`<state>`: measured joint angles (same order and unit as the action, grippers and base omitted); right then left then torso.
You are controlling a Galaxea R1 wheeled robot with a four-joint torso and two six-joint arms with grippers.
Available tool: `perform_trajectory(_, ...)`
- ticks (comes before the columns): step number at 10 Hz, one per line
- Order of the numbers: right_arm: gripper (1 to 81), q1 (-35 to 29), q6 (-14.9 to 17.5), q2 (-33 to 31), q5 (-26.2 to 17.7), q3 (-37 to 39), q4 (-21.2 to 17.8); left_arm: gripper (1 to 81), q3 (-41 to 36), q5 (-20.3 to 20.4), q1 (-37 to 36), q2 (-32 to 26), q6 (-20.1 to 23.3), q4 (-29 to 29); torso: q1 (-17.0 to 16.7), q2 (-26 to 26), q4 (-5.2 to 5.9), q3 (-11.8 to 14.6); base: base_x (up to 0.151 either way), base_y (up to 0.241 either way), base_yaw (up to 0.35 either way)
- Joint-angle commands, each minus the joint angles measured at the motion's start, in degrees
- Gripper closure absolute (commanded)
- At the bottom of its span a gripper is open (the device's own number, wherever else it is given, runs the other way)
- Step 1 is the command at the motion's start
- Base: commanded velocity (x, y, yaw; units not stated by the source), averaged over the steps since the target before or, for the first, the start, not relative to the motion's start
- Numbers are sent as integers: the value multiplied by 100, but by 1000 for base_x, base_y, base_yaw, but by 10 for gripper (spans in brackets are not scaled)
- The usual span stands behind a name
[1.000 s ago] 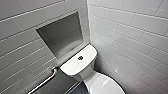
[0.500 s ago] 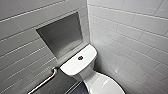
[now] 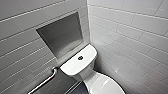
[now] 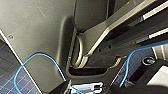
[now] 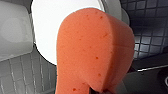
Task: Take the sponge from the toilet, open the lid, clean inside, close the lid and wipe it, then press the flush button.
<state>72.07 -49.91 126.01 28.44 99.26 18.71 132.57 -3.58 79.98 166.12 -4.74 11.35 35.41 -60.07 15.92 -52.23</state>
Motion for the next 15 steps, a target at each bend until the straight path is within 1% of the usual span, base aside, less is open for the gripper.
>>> perform_trajectory(1, 811, -1143, 245, -311, -1014, -496, 185, 10, -47, -450, 5, -79, 9, 34, 0, 0, 0, 0, 0, 0, 0)
perform_trajectory(3, 811, -2242, 218, -145, -2155, -742, 177, 10, -47, -450, 5, -105, 17, 26, 0, 0, 0, 0, 0, 0, 0)
perform_trajectory(4, 811, -2725, 201, 48, -2666, -690, 177, 10, -47, -442, 5, -114, 8, 25, 0, 0, 0, 0, 0, 0, 0)
perform_trajectory(6, 811, -3430, 200, 566, -3352, -373, 185, 10, -47, -441, 5, -105, 8, 16, 0, 0, 0, 0, 0, 0, 0)
perform_trajectory(8, 811, -3879, 192, 1295, -3854, 65, 185, 10, -47, -441, 5, -114, 8, 16, 0, 0, 0, 0, 0, 0, 0)
perform_trajectory(9, 811, -4020, 192, 1726, -4030, 364, 194, 10, -47, -441, 5, -123, 8, 16, 0, 0, 0, 0, 0, 0, 0)
perform_trajectory(12, 811, -4143, 192, 2886, -4092, 1287, 212, 10, -47, -441, 5, -158, 0, -1, 0, 0, 0, 0, 0, 0, 0)
perform_trajectory(14, 811, -4152, 201, 3414, -4092, 1867, 212, 10, -47, -441, 5, -167, 0, -10, 0, 0, 0, 0, 0, 0, 0)
perform_trajectory(15, 811, -4143, 201, 3582, -4083, 2096, 212, 10, -47, -441, 5, -175, 0, -10, 0, 0, 0, 0, 0, 0, 0)
